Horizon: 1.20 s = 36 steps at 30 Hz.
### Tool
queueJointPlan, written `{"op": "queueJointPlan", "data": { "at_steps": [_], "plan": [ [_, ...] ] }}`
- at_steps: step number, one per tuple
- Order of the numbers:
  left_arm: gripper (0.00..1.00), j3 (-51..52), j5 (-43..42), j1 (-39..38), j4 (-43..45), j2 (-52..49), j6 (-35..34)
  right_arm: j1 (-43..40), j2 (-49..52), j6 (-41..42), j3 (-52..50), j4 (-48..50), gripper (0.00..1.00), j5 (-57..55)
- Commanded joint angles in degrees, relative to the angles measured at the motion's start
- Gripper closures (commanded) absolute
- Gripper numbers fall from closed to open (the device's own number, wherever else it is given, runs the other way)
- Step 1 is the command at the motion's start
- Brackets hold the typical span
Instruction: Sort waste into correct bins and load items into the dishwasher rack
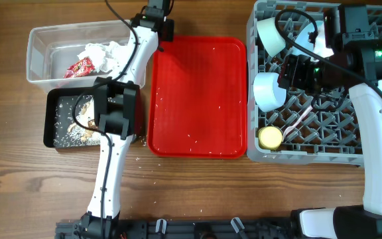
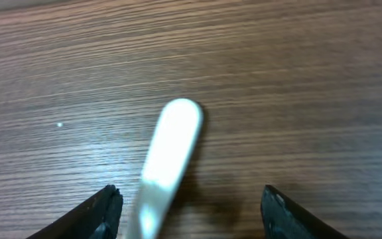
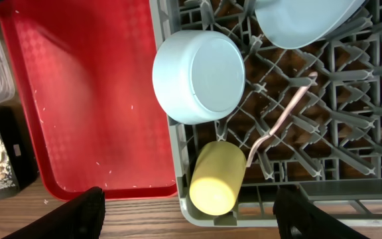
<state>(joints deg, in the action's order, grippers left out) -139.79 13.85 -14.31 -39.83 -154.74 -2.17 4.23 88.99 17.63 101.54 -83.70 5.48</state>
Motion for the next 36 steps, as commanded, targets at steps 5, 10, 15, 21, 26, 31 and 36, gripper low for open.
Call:
{"op": "queueJointPlan", "data": {
  "at_steps": [5, 10, 15, 21, 26, 31, 36],
  "plan": [
    [0.38, -0.8, -2.0, 2.2, -0.3, -1.9, -4.5, 0.2, -0.7, -1.1, 1.1, 0.2, 0.17, -1.2],
    [0.54, -0.8, -2.5, 1.8, -1.4, -2.1, -4.5, 0.2, -0.7, -1.1, 1.1, 0.2, 0.17, -1.2],
    [0.56, -0.8, -2.5, 1.8, -3.1, -2.1, -4.5, 0.2, -0.7, -1.1, 1.1, 0.4, 0.17, -1.2],
    [0.94, -0.9, -2.4, 1.7, -3.1, -1.5, -4.5, 0.2, -0.7, -1.1, 1.1, 1.6, 0.17, -1.2],
    [0.96, -0.9, -2.4, 1.2, -3.1, 1.4, -4.5, 0.2, -0.7, -1.1, 1.1, 2.1, 0.16, -1.1],
    [0.96, -1.0, -2.4, 1.0, -3.1, 6.4, -4.5, 0.2, -0.7, -1.1, 1.1, 2.3, 0.17, -0.9],
    [0.96, -1.0, -2.4, -0.7, -8.8, 13.5, -4.5, 0.2, -0.7, -1.1, 1.1, 3.3, 0.17, -0.9]
  ]
}}
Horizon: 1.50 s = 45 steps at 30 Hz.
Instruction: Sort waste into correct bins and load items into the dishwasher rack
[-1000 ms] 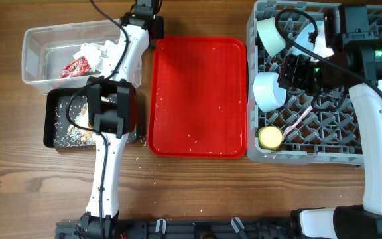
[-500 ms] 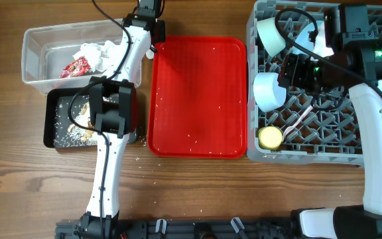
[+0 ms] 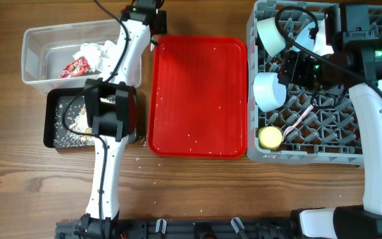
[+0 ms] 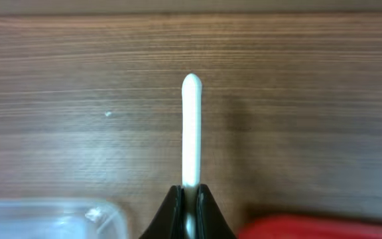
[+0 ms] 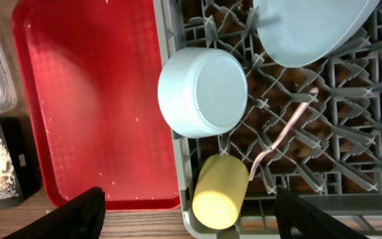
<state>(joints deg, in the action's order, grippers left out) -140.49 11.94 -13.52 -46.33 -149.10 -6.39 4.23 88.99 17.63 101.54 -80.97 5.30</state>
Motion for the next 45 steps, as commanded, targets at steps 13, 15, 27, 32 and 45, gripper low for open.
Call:
{"op": "queueJointPlan", "data": {
  "at_steps": [13, 15, 27, 32, 45],
  "plan": [
    [0.96, -0.2, -23.0, -15.9, -23.8, 19.0, 2.0, -3.9, -3.8, -4.1, 3.4, 3.6, 0.17, 8.7],
    [0.96, -0.1, -23.5, -18.9, -24.0, 18.9, 3.5, -11.0, -7.8, -4.2, 6.4, 3.4, 0.17, 11.7],
    [0.96, -0.1, -24.4, -34.8, -13.6, 18.4, -16.3, -45.4, -25.1, -2.5, 12.0, 1.9, 0.13, 18.8],
    [0.75, -0.1, -18.6, -44.1, -9.4, 14.2, -19.6, -45.4, -25.2, -2.7, 12.0, 0.7, 0.14, 18.8],
    [0.29, -0.1, -16.2, -37.7, -16.4, 20.8, -19.1, -45.4, -24.9, -12.4, 12.0, 0.2, 0.14, 29.7]
  ]
}}
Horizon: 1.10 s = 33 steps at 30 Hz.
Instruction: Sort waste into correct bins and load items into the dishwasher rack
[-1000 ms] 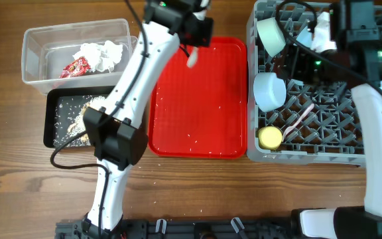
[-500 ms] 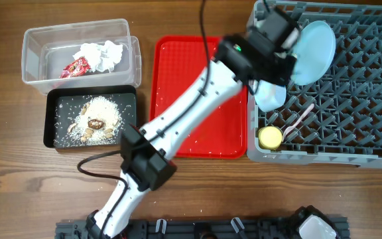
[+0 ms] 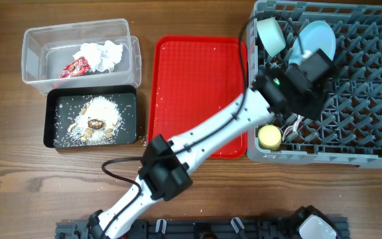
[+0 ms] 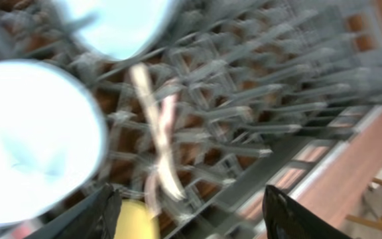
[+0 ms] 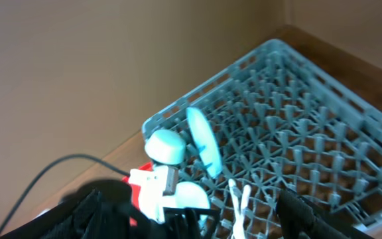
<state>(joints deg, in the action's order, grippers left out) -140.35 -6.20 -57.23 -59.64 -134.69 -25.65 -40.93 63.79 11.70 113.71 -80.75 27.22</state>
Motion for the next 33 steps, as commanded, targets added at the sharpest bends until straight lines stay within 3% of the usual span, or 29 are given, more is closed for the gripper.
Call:
{"op": "queueJointPlan", "data": {
  "at_steps": [1, 2, 3, 6, 9, 11, 15, 19, 22, 25, 33],
  "plan": [
    [0.29, -0.2, 2.6, 8.3, -5.3, 8.6, 0.2, -0.1, 0.4, -7.9, -0.2, -0.2, 0.14, 9.6],
    [0.28, -0.2, 3.6, 11.0, -7.6, 10.9, 0.1, 0.5, 0.5, -9.0, -0.2, -0.1, 0.14, 10.9],
    [0.21, -0.2, 4.9, 17.1, -12.0, 15.3, 0.1, 3.2, 1.4, -10.5, -0.2, 0.1, 0.13, 11.2],
    [0.01, -0.2, 4.8, 24.5, -15.0, 18.8, 0.1, 8.9, 3.2, -15.2, -0.2, 0.6, 0.09, 11.3],
    [0.0, -0.2, 4.8, 32.0, -16.0, 20.0, 0.1, 19.0, 5.9, -22.7, -0.2, 0.4, 0.01, 11.0],
    [0.0, -0.2, 4.8, 36.1, -16.9, 19.9, 0.1, 27.7, 8.5, -24.1, -0.2, 0.5, 0.0, 6.7],
    [0.0, -0.2, 4.8, 41.2, -18.6, 19.9, 0.1, 43.5, 15.4, -14.4, -0.2, 1.6, 0.01, -11.6],
    [0.0, -0.2, 4.8, 44.1, -18.6, 19.9, 0.1, 54.1, 20.5, 8.9, -0.2, 5.5, 0.0, -36.1],
    [0.0, -0.2, 4.8, 44.7, -18.6, 19.9, 0.1, 59.9, 21.0, 20.5, -0.2, 6.0, 0.01, -47.6],
    [0.0, -0.2, 4.8, 44.7, -18.6, 19.9, 0.1, 64.1, 21.1, 20.0, -0.2, 6.4, 0.0, -44.9],
    [0.0, -0.2, 4.8, 44.7, -18.6, 19.9, 0.1, 64.2, 21.1, 18.2, -0.2, 5.0, 0.0, -42.8]
  ]
}}
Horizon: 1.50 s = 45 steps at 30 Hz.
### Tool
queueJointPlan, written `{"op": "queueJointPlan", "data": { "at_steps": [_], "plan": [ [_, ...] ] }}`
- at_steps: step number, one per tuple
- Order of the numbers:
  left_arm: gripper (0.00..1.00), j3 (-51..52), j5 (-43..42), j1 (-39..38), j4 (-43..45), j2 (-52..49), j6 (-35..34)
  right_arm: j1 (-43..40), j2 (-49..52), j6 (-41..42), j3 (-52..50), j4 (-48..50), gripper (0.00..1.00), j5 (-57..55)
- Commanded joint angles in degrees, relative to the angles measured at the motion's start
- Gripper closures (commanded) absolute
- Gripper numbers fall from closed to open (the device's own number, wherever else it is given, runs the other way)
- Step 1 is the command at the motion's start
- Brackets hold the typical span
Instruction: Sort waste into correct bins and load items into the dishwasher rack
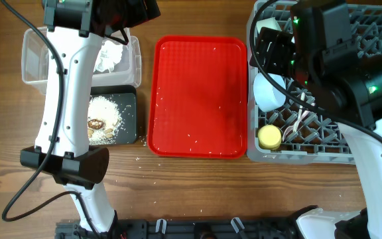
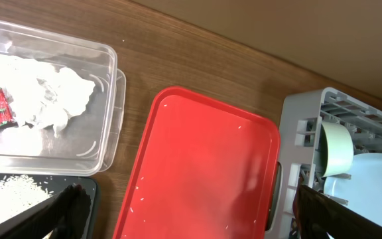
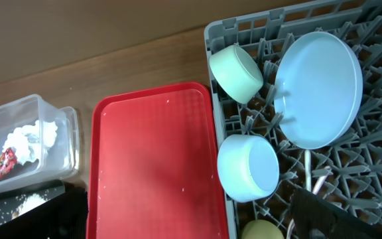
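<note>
The red tray [image 1: 197, 93] holds only a few rice grains. In the grey dishwasher rack [image 1: 304, 157] sit a green cup [image 3: 236, 64], a blue plate [image 3: 318, 89], a blue bowl [image 3: 247, 167], a yellow cup [image 1: 270, 137] and a white spoon beside a pink fork [image 1: 300, 119]. The clear bin [image 2: 108, 113] contains crumpled tissue [image 2: 52, 93] and a red wrapper. Rice and scraps fill the black bin [image 1: 111, 116]. My left gripper [image 2: 191, 222] hangs open high over the tray's left side. My right gripper [image 3: 184, 222] is open, high above tray and rack. Neither holds anything.
Bare wooden table lies in front of the tray and bins, with a few rice grains near the black bin. My left arm rises from the front left past the bins. The right arm covers part of the rack.
My left arm was stretched across over the rack, open above the white spoon; it is now raised at the left over the bins. The right arm is back in overhead view above the rack.
My left gripper was open around a white spoon on the table behind the tray. Then it was shut on the spoon. Later it stood open over the rack with the spoon lying beside the pink fork. Now both arms are raised and empty.
</note>
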<state>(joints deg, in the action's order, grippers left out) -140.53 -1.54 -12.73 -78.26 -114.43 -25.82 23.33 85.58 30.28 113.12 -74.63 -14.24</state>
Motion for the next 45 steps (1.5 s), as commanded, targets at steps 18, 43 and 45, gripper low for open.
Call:
{"op": "queueJointPlan", "data": {
  "at_steps": [18, 43, 45],
  "plan": [
    [0.0, -0.1, 0.2, 0.2, 0.0, -0.3, 0.3, -18.5, -45.7, -18.3, -69.3, 62.0, 0.0, 15.4],
    [0.0, -0.1, 0.2, 0.2, 0.0, -0.3, 0.3, -22.0, -85.3, -18.1, -112.8, 75.0, 0.0, 20.3],
    [0.0, -0.1, 0.2, 0.2, 0.0, -0.3, 0.3, -22.0, -85.3, -18.1, -112.8, 75.0, 0.0, 20.3]
  ]
}}
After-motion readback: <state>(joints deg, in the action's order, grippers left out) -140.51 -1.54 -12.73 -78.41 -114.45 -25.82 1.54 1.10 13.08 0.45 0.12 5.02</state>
